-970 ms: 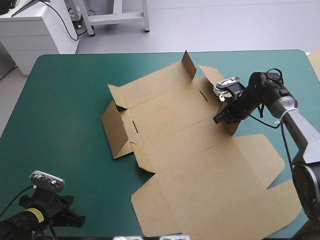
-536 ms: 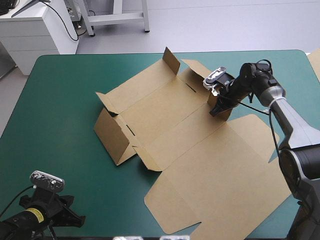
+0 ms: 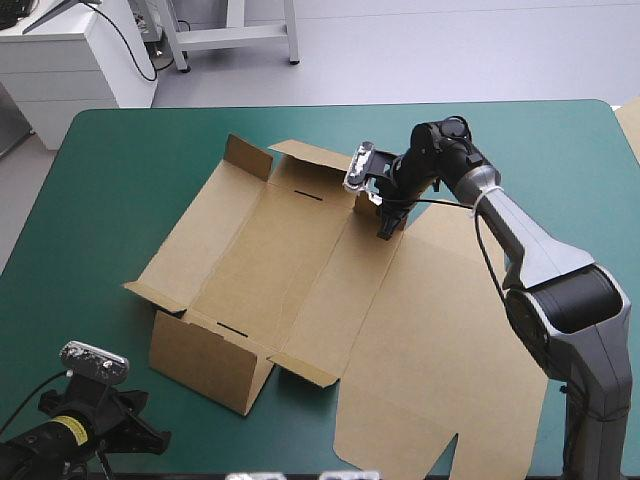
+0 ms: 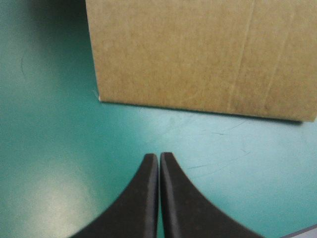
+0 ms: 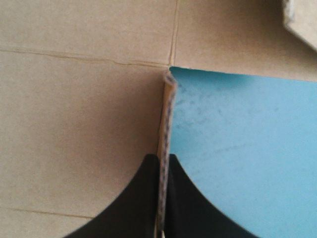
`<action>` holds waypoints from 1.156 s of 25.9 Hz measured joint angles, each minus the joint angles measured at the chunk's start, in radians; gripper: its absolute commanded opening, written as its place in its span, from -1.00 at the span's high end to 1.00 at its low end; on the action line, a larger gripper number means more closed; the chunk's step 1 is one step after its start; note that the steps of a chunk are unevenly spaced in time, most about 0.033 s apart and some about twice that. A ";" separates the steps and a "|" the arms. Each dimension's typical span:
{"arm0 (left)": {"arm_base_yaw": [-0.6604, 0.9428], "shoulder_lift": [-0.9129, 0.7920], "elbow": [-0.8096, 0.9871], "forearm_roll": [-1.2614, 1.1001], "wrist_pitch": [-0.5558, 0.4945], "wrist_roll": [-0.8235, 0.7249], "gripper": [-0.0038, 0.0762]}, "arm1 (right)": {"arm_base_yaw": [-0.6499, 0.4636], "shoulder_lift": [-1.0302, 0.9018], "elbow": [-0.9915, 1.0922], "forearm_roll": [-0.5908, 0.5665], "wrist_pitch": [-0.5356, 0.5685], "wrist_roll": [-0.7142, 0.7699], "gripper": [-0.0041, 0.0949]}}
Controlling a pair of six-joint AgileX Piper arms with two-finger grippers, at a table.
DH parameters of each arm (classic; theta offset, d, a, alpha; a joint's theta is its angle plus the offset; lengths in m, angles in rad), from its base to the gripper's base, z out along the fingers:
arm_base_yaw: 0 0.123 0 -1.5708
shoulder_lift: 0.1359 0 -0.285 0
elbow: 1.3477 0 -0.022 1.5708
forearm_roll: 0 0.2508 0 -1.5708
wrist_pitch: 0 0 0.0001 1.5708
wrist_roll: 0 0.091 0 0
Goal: Fold the box
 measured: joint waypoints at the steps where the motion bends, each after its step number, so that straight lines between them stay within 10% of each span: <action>1: 0.000 0.000 0.000 0.000 0.000 0.000 0.92 | 0.009 0.000 -0.001 0.000 -0.006 -0.004 0.96; 30: 0.000 0.000 0.000 0.000 0.001 0.000 0.92 | 0.210 0.000 -0.002 0.069 -0.207 -0.101 0.96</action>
